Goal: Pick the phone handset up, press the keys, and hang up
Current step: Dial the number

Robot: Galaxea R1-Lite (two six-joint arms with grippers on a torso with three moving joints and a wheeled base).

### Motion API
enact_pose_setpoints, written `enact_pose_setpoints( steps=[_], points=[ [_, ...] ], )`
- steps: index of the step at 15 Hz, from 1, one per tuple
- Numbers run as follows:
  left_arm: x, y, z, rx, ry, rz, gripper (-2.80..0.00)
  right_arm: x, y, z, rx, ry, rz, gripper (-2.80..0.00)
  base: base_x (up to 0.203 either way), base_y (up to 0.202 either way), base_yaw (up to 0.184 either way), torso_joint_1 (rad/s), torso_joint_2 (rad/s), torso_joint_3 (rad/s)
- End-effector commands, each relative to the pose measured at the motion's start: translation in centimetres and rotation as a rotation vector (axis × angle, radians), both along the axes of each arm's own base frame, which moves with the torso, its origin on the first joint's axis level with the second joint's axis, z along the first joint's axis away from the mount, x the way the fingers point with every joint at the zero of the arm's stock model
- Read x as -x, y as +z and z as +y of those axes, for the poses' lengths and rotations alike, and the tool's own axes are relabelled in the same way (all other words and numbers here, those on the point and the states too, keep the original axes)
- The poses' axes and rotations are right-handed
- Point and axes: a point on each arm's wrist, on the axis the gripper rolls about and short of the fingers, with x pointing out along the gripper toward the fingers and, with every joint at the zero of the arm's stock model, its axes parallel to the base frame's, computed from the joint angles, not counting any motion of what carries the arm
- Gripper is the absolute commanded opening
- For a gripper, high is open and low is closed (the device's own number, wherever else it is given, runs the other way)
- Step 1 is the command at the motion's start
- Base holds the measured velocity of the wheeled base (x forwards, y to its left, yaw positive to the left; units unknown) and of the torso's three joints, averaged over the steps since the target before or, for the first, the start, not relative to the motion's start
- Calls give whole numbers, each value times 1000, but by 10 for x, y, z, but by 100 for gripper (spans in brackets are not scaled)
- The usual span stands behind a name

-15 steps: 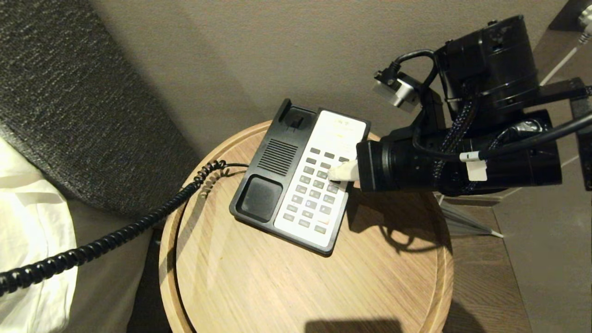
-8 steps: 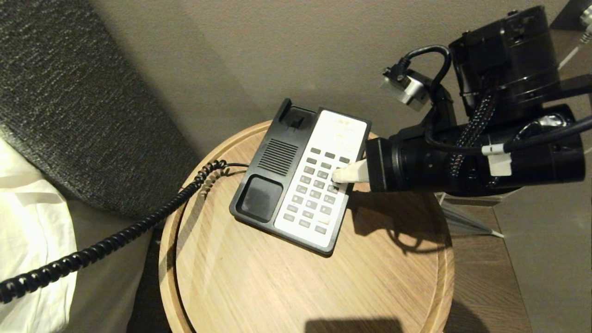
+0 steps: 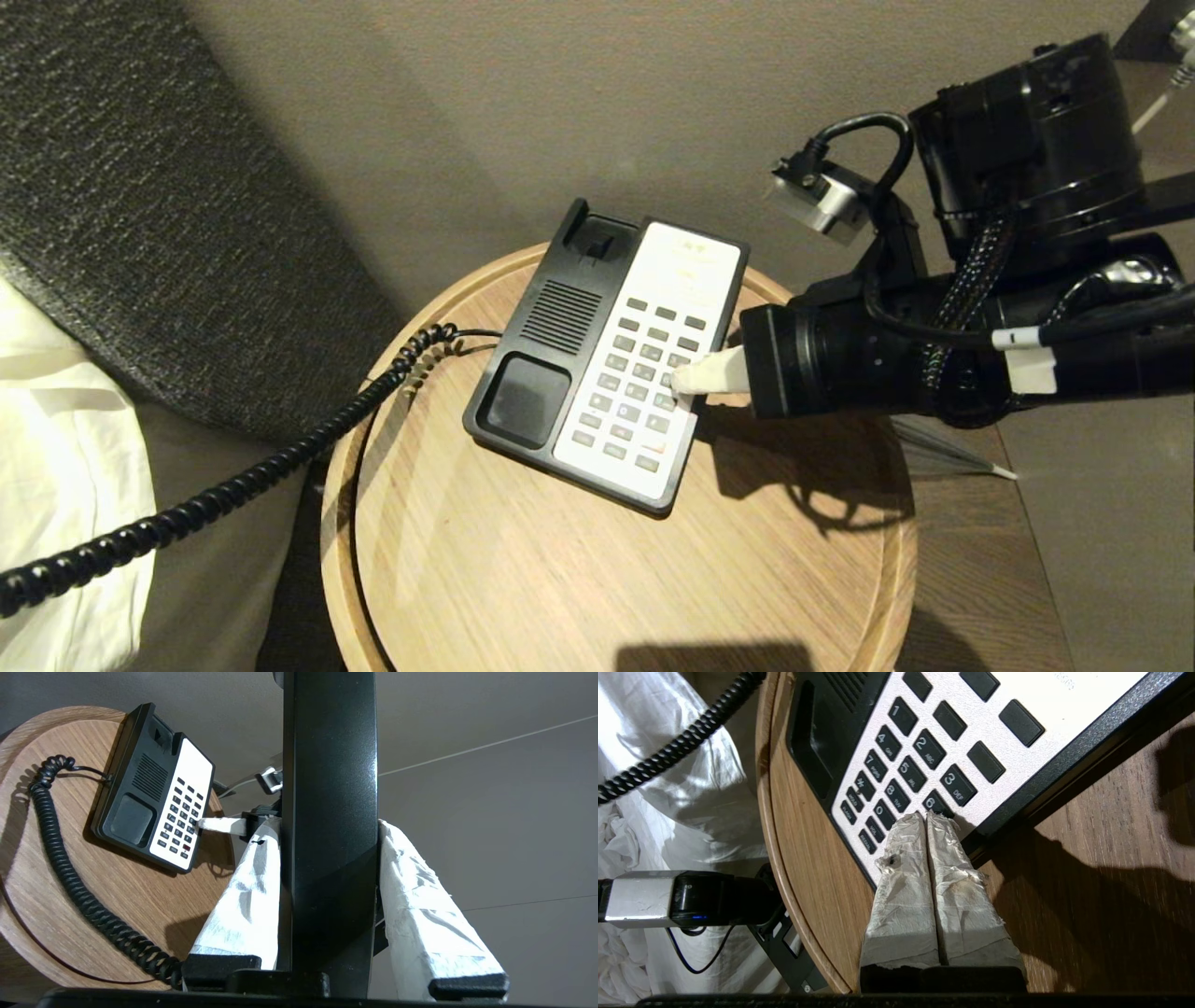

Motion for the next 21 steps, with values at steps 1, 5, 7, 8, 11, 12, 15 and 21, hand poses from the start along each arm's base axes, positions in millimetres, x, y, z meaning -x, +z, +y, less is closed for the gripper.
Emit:
enact_pose_setpoints(
  steps=[1,5,7,8,11,12,15,21],
  points=[
    [0,-1,0,3,1,7,-280,-3,-4,3,9,-1,9,-280,0,0,0,0,0,0],
    [1,0,1,6,1,2,-280,-8,-7,7,13,-24,-15,-280,0,0,0,0,0,0],
    [1,0,1,8,0,-1,-280,-7,-6,6,8,-21,-14,-280,0,0,0,0,0,0],
    [1,1,2,9,0,-1,-280,-6,-4,5,1,-18,-15,-280,0,0,0,0,0,0],
    [2,0,3,13,-2,-3,-280,-4,-4,5,-1,-14,0,-280,0,0,0,0,0,0],
    [3,0,3,13,-4,-4,-280,-4,-6,4,8,-14,0,-280,0,0,0,0,0,0],
    [2,0,3,12,-4,-3,-280,-4,-3,4,-4,-13,-7,-280,0,0,0,0,0,0],
    [3,-1,3,12,-5,-3,-280,5,0,1,-17,18,1,-280,0,0,0,0,0,0]
  ],
)
